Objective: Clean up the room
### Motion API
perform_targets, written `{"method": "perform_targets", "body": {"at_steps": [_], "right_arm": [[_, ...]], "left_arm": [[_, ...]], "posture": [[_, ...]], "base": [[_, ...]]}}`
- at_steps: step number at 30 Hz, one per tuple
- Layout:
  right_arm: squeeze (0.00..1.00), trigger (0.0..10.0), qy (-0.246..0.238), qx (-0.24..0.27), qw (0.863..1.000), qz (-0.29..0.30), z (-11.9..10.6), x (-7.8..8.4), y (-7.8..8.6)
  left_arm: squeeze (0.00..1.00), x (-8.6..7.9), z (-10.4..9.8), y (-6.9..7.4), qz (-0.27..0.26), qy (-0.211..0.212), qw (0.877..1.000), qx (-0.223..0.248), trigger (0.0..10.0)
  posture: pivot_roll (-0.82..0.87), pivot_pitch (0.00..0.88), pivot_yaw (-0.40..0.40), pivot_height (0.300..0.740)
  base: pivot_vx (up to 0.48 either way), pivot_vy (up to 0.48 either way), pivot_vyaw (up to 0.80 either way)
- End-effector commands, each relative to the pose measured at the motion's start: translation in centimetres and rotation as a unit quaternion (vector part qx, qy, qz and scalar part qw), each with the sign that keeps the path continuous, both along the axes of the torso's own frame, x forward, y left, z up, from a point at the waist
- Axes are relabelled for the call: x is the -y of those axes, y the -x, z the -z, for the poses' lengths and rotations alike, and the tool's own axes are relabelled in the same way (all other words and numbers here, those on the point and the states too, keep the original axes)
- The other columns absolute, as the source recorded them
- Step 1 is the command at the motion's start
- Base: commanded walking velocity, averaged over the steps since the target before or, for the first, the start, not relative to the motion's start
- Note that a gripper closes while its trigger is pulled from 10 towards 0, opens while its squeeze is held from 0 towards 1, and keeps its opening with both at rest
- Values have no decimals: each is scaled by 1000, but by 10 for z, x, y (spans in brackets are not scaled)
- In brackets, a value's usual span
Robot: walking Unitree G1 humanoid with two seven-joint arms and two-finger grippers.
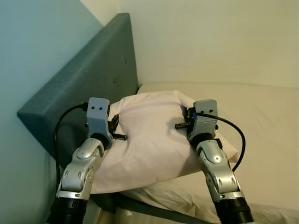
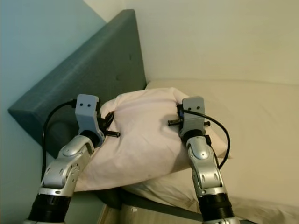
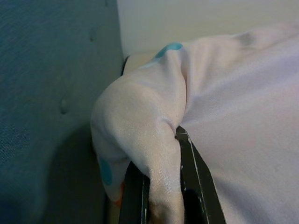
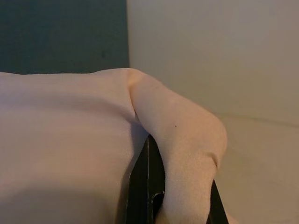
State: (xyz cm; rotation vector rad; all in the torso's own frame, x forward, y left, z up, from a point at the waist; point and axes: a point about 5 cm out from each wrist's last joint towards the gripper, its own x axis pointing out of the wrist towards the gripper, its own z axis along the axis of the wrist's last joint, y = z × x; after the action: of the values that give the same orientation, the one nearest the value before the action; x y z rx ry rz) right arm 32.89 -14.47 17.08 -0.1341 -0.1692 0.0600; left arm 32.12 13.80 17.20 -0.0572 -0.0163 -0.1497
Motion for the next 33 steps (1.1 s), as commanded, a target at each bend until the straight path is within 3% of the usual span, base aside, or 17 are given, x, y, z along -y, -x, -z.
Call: {"method": "perform_targets", "body": {"at_steps": [1,29,33], "right_arm": [[0,10000,4,26,1000,17,-8,5,0],[0,10000,1,25,999,23,-7,7,2],[0,10000,-19,20,999,27,-5,9,3]], "left_arm": [[0,-17,-2,-1,-41,-17,999,5,10000],[0,-10,1,-2,-21,-17,1000,-6,10000],[0,-9,2,-1,-16,-21,1000,-9,10000]], "posture": [[-85,57,59,740],[-88,63,72,740],[-89,67,73,740]], "base": [[0,0,800],[0,0,798],[0,0,0]]}}
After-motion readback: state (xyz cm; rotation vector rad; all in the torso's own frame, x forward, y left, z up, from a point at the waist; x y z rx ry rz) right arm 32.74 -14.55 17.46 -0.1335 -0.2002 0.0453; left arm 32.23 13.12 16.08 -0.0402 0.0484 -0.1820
